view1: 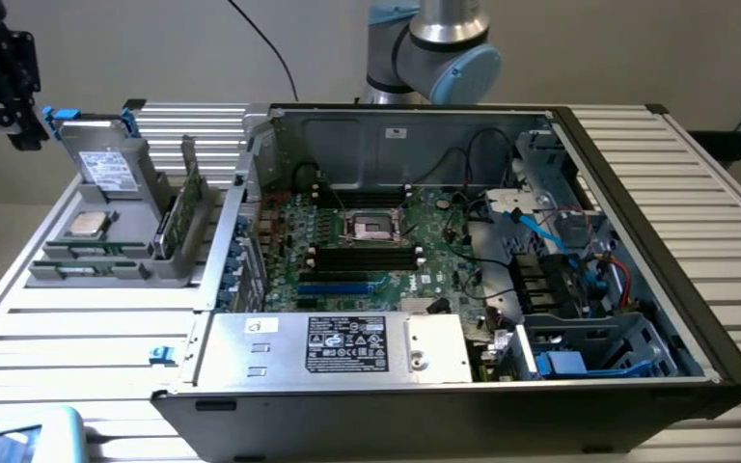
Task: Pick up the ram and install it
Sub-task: 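Pick up the ram and move it above insertion slot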
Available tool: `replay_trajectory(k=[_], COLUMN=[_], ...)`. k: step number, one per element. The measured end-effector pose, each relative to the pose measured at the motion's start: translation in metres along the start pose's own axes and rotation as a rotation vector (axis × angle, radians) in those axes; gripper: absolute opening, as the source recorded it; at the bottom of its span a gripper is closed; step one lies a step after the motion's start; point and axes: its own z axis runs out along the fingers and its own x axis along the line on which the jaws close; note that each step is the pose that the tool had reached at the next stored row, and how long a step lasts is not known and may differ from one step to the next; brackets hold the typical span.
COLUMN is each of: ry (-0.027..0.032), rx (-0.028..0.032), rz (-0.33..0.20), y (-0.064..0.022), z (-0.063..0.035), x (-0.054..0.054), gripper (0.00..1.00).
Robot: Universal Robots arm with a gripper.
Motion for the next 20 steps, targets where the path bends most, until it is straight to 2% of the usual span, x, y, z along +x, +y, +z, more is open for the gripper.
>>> replay_trajectory(k=[1,2,4,5,6,7,8,9,12,13,14,17,20], ry=[0.0000,0.0000,0.0000,0.0003,0.0010,0.0027,0.0061,0.0121,0.0376,0.0446,0.0484,0.0502,0.0503], rx=[0.0000,0.0000,0.0000,-0.0001,-0.0001,-0.0001,-0.0002,-0.0002,0.0011,0.0037,0.0079,0.0184,0.0244], rz=[0.000,0.000,0.000,0.000,0.000,0.000,0.000,0.001,0.002,0.002,0.003,0.003,0.003], y=[0.0000,0.0000,0.0000,0.0001,0.0001,0.0001,0.0002,0.0003,0.0009,0.0010,0.0011,0.0007,0.0006], z=[0.0000,0.0000,0.0000,0.0000,0.0003,0.0006,0.0011,0.0016,0.0025,0.0027,0.0030,0.0058,0.0104], x=[0.000,0.000,0.000,0.000,0.000,0.000,0.000,0.000,0.000,0.000,0.000,0.001,0.001], gripper=[0.31,0.31,0.42,0.42,0.49,0.49,0.49,0.49,0.49,0.49,0.49,0.49,0.49])
